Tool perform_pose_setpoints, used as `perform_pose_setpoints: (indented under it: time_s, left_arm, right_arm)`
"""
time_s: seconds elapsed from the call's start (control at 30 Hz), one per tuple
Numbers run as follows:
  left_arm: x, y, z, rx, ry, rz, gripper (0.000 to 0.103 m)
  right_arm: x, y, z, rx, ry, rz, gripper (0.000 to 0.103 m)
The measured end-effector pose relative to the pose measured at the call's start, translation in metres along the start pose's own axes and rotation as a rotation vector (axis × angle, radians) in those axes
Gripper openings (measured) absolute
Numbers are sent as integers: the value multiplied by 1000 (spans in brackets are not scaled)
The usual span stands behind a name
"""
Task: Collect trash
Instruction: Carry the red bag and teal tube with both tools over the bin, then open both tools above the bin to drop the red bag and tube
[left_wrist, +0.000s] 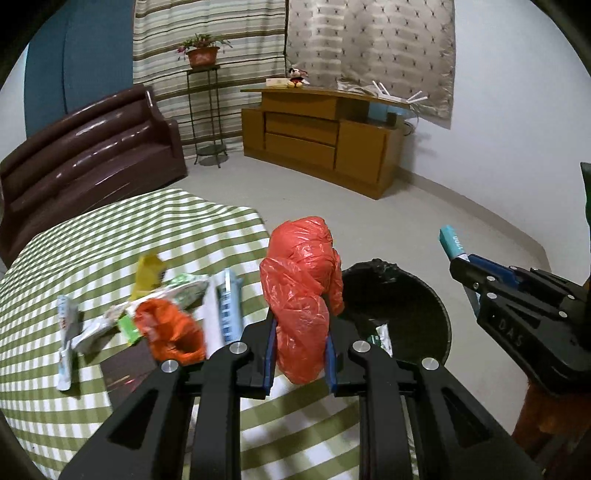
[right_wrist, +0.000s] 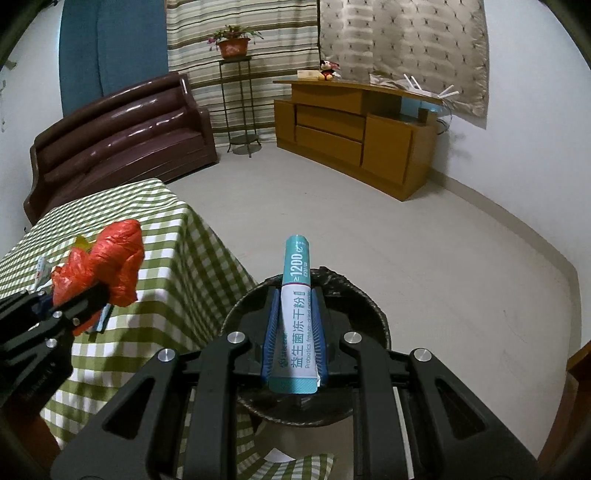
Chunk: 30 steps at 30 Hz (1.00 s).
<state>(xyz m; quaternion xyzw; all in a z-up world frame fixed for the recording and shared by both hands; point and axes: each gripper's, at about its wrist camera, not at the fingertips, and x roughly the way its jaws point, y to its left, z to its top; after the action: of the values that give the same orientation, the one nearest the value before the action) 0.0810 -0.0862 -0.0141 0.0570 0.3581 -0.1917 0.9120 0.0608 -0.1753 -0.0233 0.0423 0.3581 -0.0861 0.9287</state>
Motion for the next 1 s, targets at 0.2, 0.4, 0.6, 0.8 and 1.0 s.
perform_pose_setpoints:
  time_s: [0.2, 0.4, 0.6, 0.8, 1.0]
  left_arm:
    - [12, -9, 4, 10, 15, -1, 21]
    - [21, -17, 8, 24, 24, -4, 21]
    - [28, -26, 11, 39, 30, -5, 21]
    - [39, -29, 11, 54, 47, 4, 21]
    - [49, -35, 10, 66, 66, 7, 21]
  right_arm:
    - [6, -3, -1, 13, 3, -6, 17]
    - [11, -10, 3, 29, 4, -10, 18]
    - [13, -17, 5, 39, 4, -11, 18]
    - [17, -21, 2, 46, 14, -15, 18]
    - [24, -24, 0, 50, 33, -20, 18]
